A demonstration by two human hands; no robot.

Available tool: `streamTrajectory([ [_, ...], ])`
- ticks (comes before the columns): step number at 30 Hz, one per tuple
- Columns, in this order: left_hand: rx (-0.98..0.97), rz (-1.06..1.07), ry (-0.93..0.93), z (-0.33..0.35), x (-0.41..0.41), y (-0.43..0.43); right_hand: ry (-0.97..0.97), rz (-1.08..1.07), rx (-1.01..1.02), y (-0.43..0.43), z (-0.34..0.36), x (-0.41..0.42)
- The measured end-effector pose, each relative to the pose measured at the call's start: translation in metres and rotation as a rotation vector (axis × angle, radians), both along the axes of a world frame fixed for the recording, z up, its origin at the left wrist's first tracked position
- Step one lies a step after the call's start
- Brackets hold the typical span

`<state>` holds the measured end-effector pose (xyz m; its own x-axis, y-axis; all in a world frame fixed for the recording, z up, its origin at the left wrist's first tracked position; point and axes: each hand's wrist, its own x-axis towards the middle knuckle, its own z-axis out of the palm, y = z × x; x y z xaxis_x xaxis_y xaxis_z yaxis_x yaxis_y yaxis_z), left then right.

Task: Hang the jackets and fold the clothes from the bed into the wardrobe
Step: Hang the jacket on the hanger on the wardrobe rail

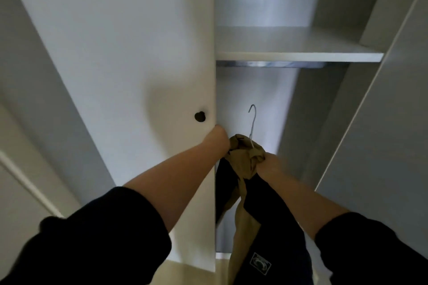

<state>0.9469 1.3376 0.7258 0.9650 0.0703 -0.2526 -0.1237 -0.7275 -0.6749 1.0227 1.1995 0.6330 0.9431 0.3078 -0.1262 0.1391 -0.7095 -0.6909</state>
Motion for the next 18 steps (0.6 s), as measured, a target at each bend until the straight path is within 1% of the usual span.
streamTrajectory([
  [1, 0.035, 0.028, 0.044, -0.003, -0.011, -0.002, -0.016, 0.007, -0.012, 0.003, 0.004, -0.01],
  [2, -0.008, -0.053, 0.038, -0.004, -0.021, -0.002, -0.033, 0.011, -0.026, 0.006, 0.008, -0.022],
  [3, 0.002, -0.088, 0.044, 0.0, -0.035, -0.006, -0.043, 0.006, -0.029, 0.007, 0.012, -0.033],
  [4, -0.086, -0.042, 0.023, 0.001, -0.052, -0.01, -0.048, -0.007, -0.024, 0.008, 0.017, -0.045],
  [5, -0.092, -0.033, 0.032, 0.0, -0.063, -0.012, -0.062, -0.014, -0.022, 0.009, 0.022, -0.059],
  [7, -0.112, -0.086, -0.027, 0.004, -0.091, -0.016, -0.096, -0.027, -0.007, 0.01, 0.031, -0.082],
  [8, -0.048, -0.178, -0.031, 0.005, -0.106, -0.016, -0.111, -0.032, 0.015, 0.011, 0.034, -0.096],
  [9, -0.05, -0.197, -0.008, 0.004, -0.122, -0.014, -0.122, -0.036, 0.039, 0.014, 0.037, -0.111],
  [10, -0.072, -0.157, 0.082, 0.0, -0.143, -0.012, -0.128, -0.04, 0.056, 0.016, 0.039, -0.128],
  [11, -0.029, -0.052, 0.186, -0.002, -0.164, -0.009, -0.127, -0.046, 0.067, 0.019, 0.041, -0.144],
  [12, 0.033, -0.002, 0.263, -0.006, -0.183, -0.003, -0.122, -0.048, 0.082, 0.022, 0.041, -0.16],
  [15, 0.27, 0.044, 0.414, -0.029, -0.234, 0.023, -0.101, -0.034, 0.127, 0.034, 0.041, -0.207],
  [17, 0.388, 0.065, 0.395, -0.048, -0.274, 0.05, -0.094, -0.01, 0.133, 0.046, 0.039, -0.237],
  [18, 0.377, 0.101, 0.352, -0.054, -0.291, 0.063, -0.091, -0.002, 0.136, 0.053, 0.039, -0.251],
])
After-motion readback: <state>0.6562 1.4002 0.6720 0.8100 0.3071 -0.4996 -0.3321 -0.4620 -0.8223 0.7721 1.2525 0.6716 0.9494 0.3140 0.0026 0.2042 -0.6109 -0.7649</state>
